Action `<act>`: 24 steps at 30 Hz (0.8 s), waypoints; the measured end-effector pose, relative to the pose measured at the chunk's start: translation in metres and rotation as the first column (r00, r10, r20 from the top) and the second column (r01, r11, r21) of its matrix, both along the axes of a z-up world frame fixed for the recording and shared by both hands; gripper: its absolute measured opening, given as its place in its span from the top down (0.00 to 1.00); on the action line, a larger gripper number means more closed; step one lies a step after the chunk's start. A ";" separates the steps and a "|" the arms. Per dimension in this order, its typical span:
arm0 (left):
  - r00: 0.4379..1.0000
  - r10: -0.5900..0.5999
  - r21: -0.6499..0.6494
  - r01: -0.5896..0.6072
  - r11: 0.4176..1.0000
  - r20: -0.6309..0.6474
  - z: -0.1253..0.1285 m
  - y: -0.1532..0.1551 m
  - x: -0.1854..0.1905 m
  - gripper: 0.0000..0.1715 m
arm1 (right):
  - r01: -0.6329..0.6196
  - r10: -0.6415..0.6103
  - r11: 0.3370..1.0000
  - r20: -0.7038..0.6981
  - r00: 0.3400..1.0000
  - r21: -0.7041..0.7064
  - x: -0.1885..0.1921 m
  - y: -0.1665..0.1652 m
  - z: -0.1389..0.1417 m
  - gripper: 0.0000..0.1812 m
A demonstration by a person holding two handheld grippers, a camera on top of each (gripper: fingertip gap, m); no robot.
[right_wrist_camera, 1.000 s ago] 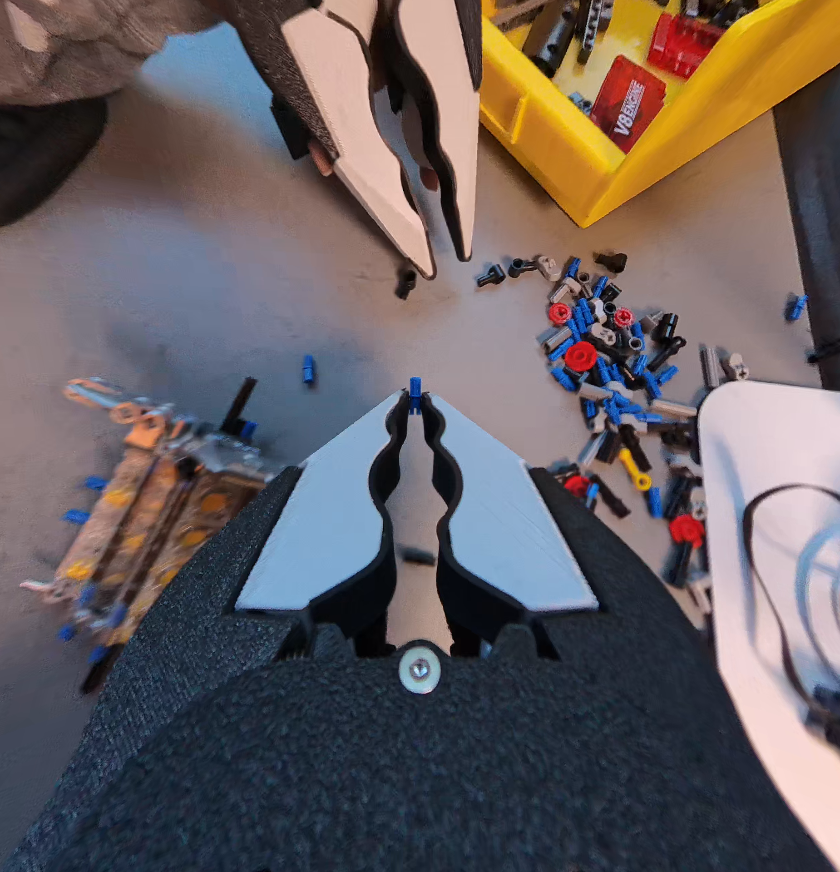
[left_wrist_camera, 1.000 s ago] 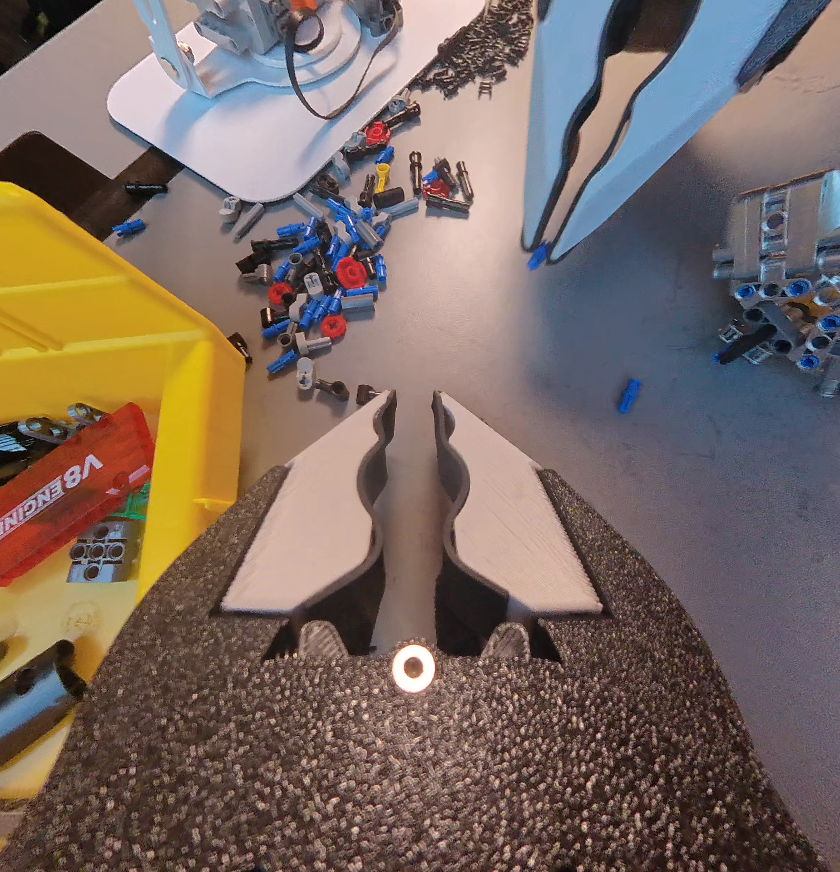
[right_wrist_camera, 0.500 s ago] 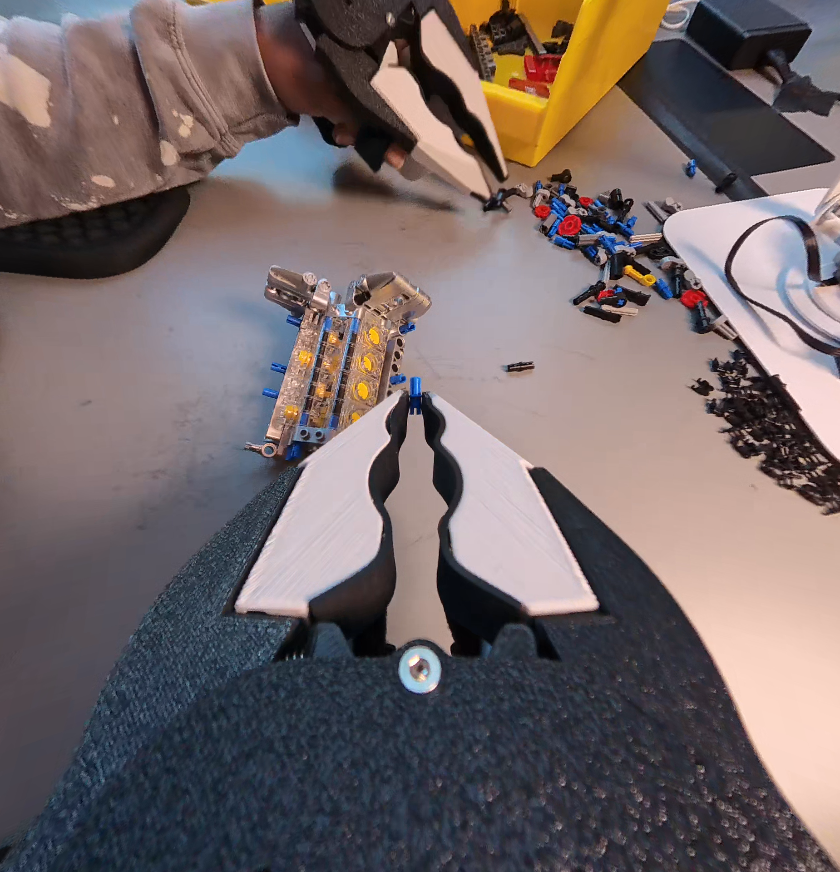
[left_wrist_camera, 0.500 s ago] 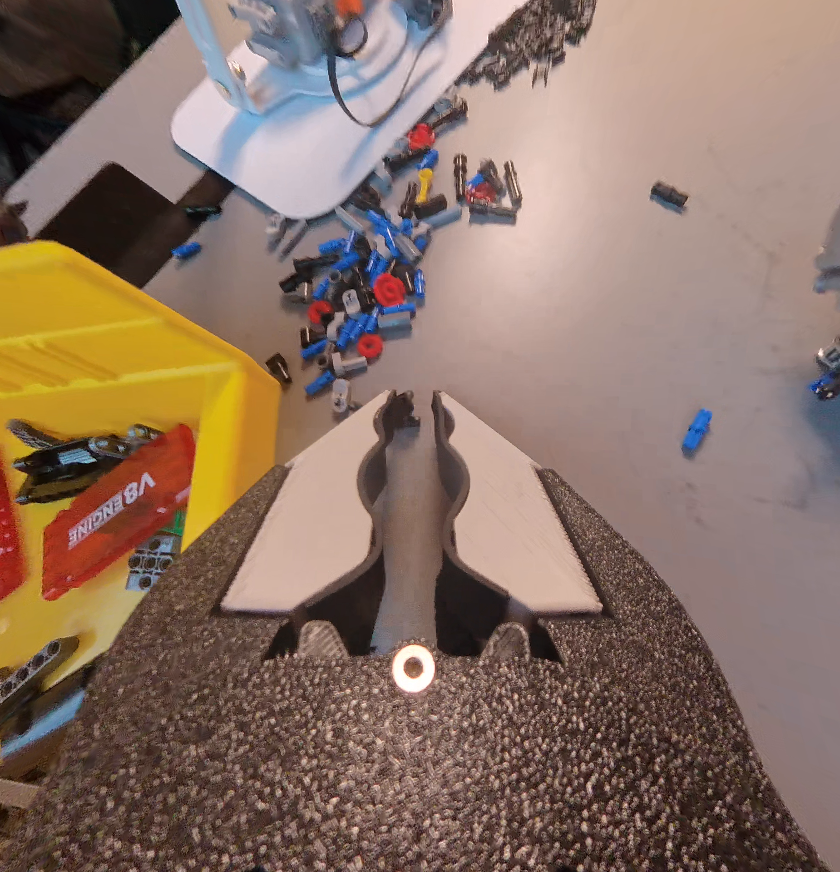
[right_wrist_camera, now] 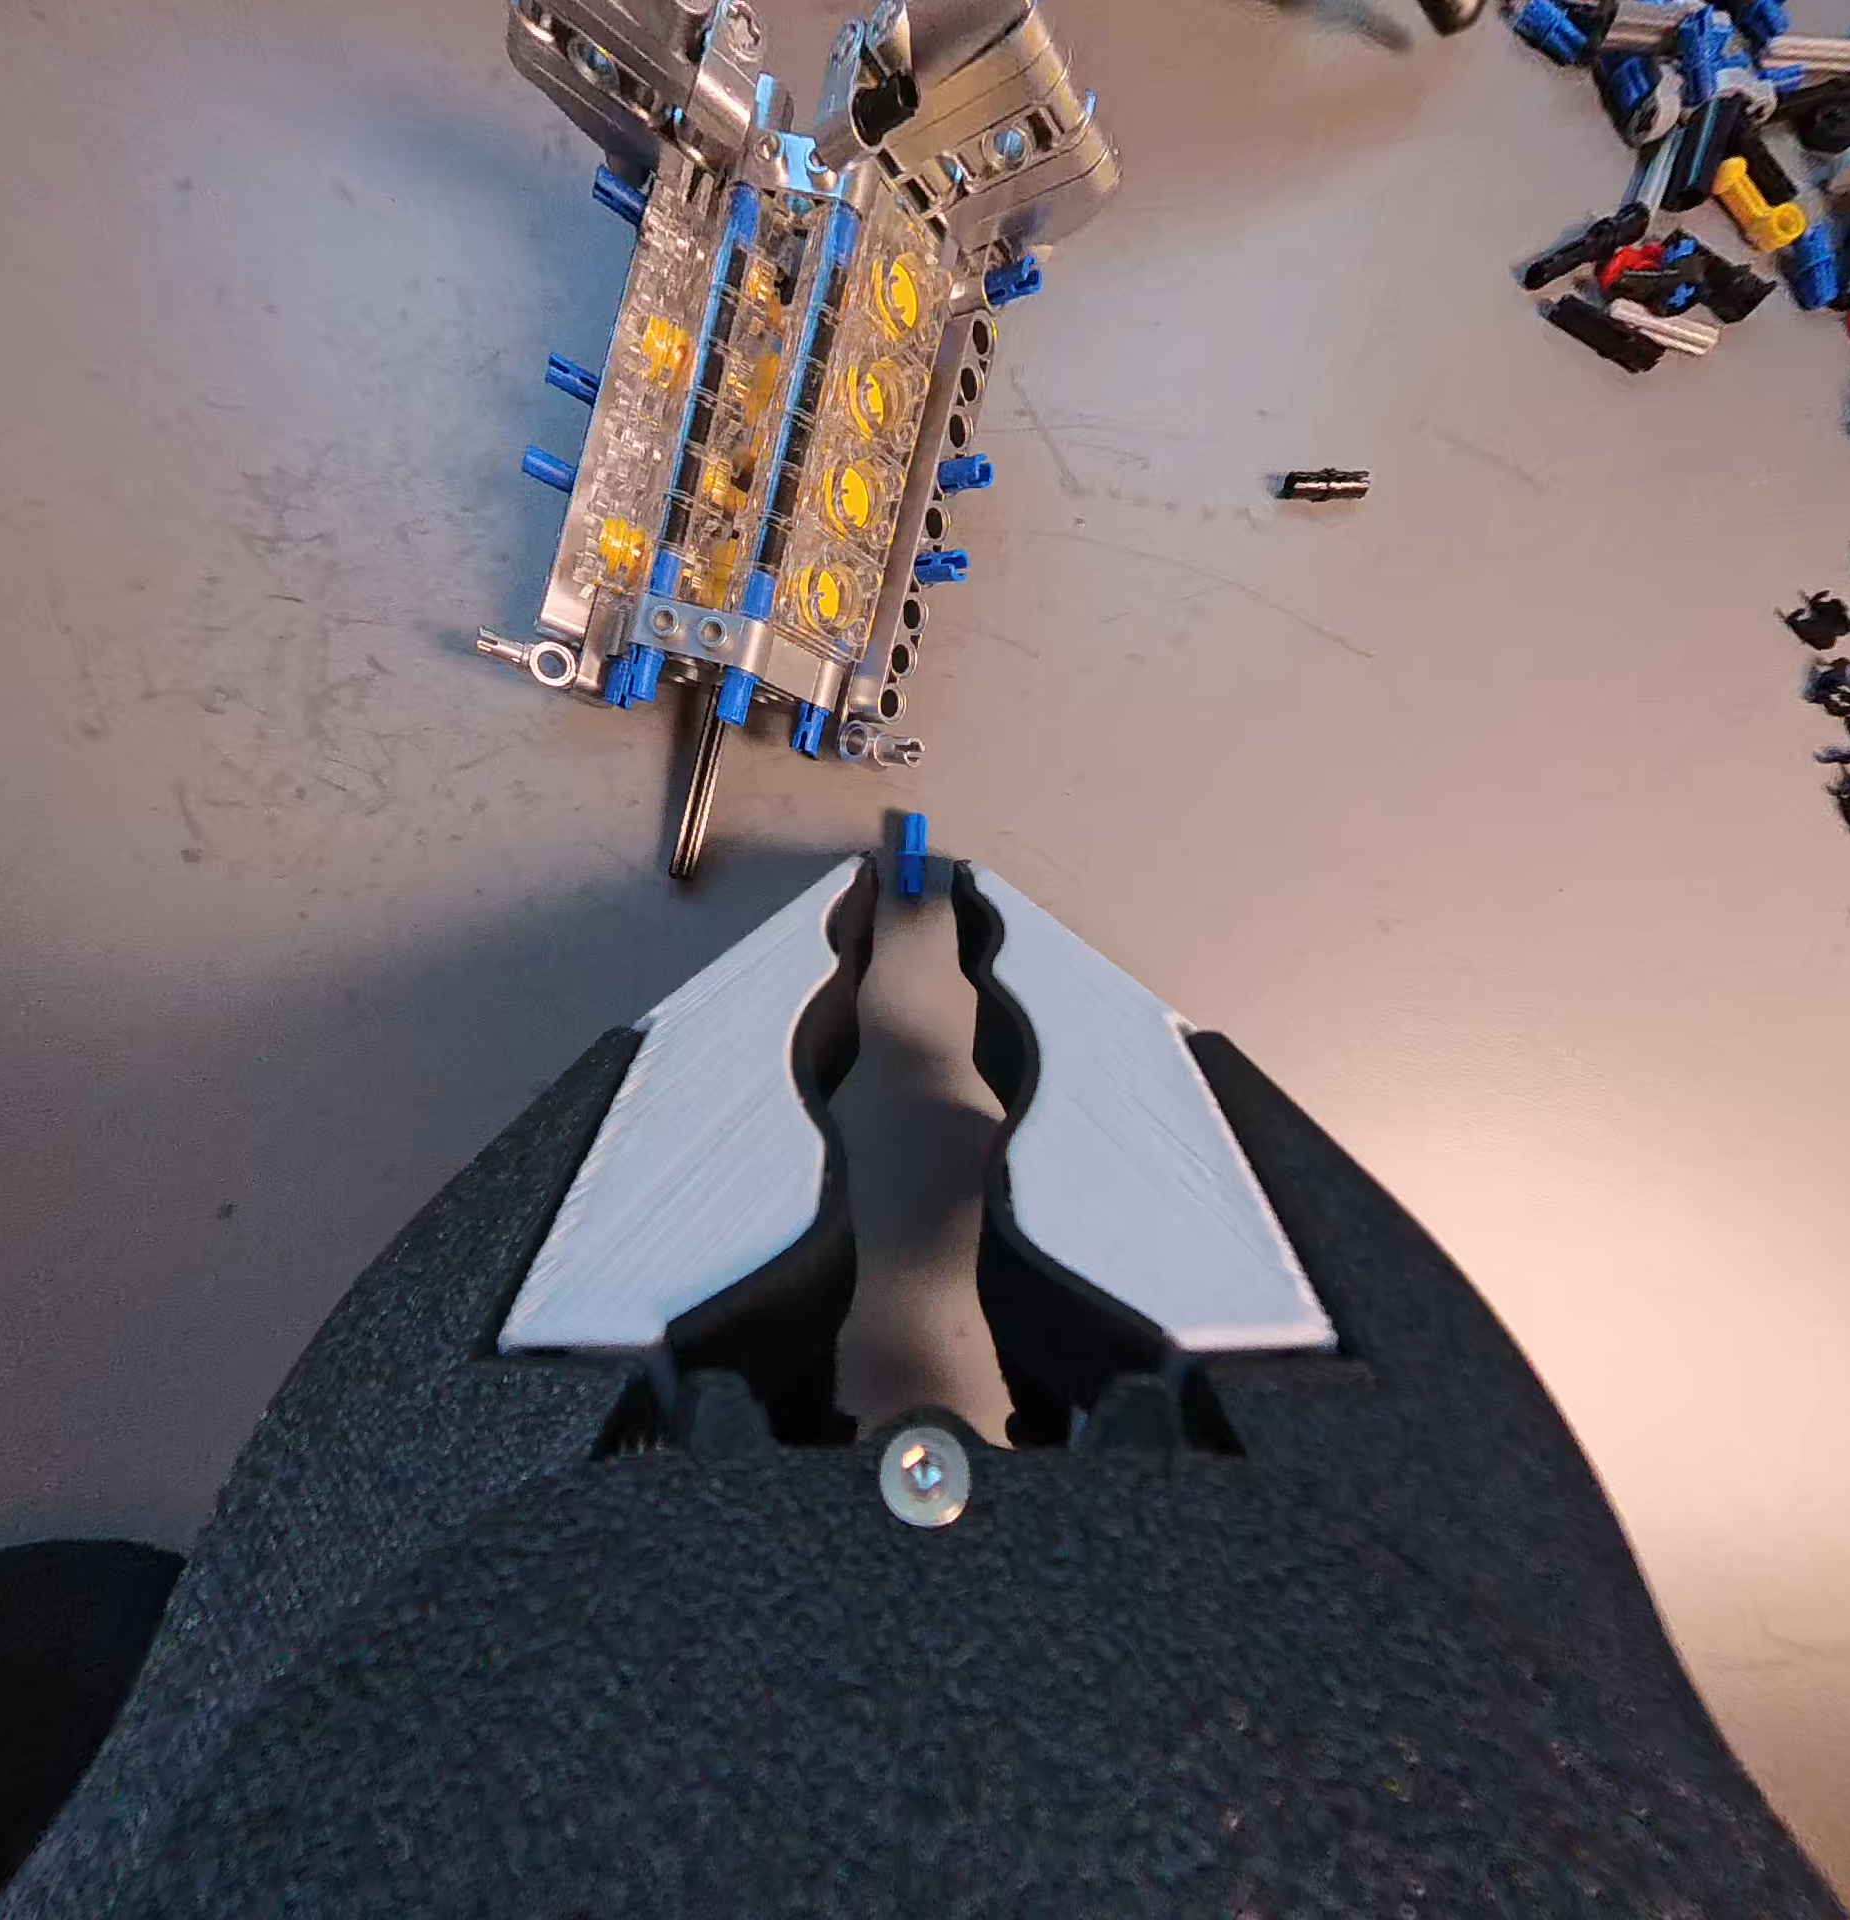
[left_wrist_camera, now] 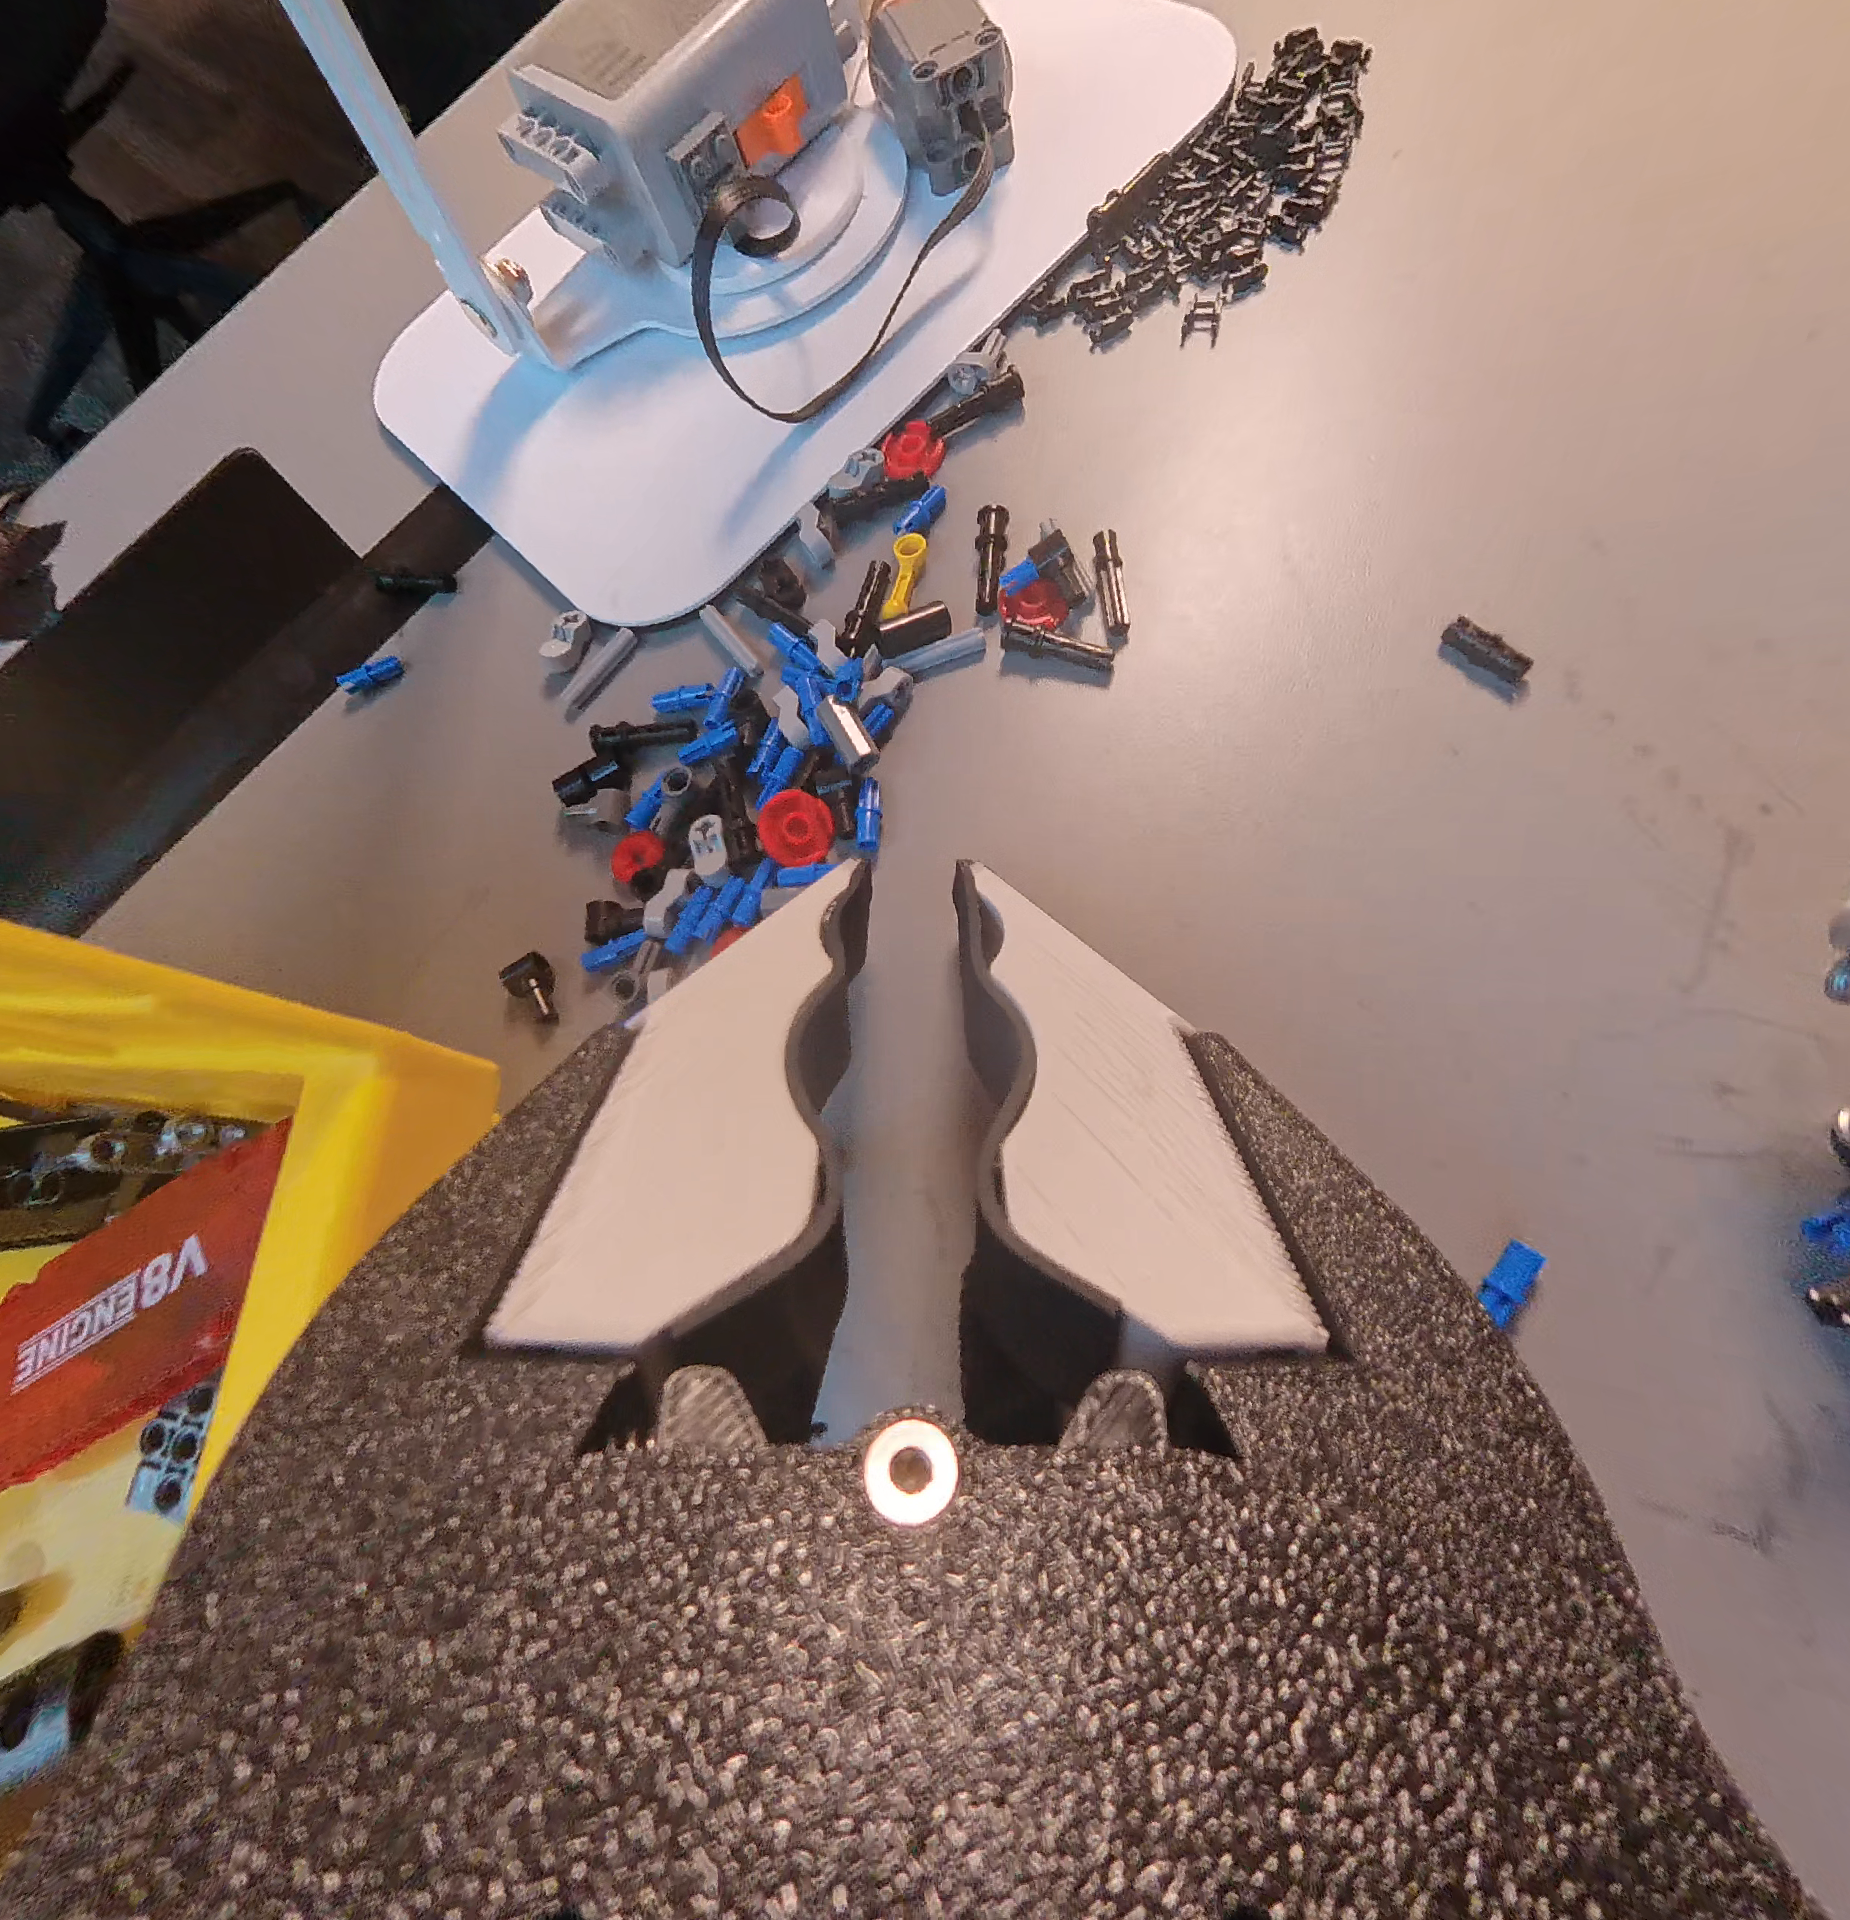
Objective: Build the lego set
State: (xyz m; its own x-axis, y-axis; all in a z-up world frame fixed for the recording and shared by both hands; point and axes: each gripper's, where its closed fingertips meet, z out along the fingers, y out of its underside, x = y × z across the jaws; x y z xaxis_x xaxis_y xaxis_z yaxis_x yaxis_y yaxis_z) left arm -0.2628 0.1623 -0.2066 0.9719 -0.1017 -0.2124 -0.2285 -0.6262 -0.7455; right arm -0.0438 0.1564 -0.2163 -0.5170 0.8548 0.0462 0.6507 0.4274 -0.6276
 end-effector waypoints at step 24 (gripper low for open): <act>0.991 -0.113 -0.044 0.117 0.992 0.074 0.013 0.001 0.011 0.98 | 0.115 -0.137 0.987 -0.212 0.968 -0.112 -0.016 0.028 0.033 0.89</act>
State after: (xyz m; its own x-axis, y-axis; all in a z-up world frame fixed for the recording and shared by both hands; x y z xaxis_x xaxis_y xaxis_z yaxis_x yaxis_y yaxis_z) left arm -0.2516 0.1632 -0.1934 0.9656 -0.2218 -0.1358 -0.2486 -0.6341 -0.7322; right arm -0.0595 0.1843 -0.1833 -0.3911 0.9185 0.0587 0.5378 0.2798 -0.7953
